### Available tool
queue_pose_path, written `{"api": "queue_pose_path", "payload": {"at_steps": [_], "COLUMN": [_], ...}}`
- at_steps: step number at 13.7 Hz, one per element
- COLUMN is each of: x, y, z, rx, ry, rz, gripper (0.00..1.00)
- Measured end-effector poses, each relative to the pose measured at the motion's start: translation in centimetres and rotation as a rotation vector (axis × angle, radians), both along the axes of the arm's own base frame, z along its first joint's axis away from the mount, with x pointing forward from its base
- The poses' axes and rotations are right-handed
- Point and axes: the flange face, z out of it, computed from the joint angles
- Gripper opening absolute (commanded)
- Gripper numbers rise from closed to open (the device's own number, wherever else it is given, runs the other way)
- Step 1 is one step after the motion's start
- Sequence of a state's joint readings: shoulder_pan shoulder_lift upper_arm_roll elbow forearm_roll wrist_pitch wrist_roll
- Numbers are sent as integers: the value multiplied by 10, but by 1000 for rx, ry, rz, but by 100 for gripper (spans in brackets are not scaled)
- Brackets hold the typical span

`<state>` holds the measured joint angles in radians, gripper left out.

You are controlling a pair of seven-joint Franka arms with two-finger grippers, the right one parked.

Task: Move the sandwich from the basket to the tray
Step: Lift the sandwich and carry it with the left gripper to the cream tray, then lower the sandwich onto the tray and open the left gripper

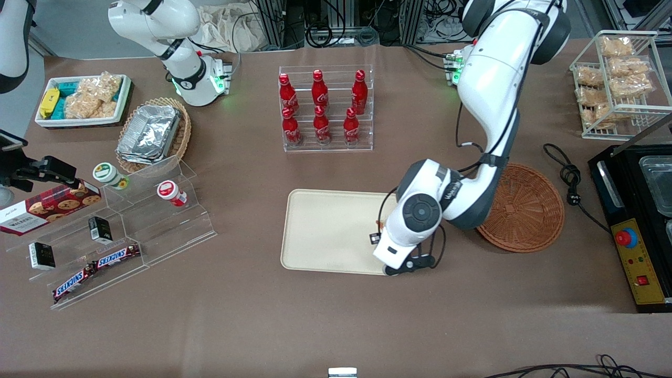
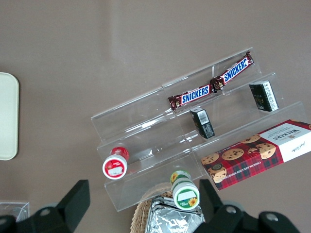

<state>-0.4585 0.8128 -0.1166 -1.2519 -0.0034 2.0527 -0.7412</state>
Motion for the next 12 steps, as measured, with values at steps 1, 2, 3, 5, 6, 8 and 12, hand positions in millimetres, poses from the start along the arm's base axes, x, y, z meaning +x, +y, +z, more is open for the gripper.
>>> {"api": "queue_pose_path", "payload": {"at_steps": [1, 2, 3, 5, 6, 8, 12], "x": [-5, -10, -15, -22, -25, -30, -35], "y": [-10, -17, -22, -24, -25, -31, -34], "z": [-9, -19, -29, -43, -45, -47, -48], "rx": [-8, -15, -16, -9, -4, 13, 31], "ry": [-12, -24, -25, -13, -11, -19, -11], "rz": [-13, -24, -31, -44, -54, -80, -121], "gripper": [0, 0, 0, 1, 2, 3, 7]}}
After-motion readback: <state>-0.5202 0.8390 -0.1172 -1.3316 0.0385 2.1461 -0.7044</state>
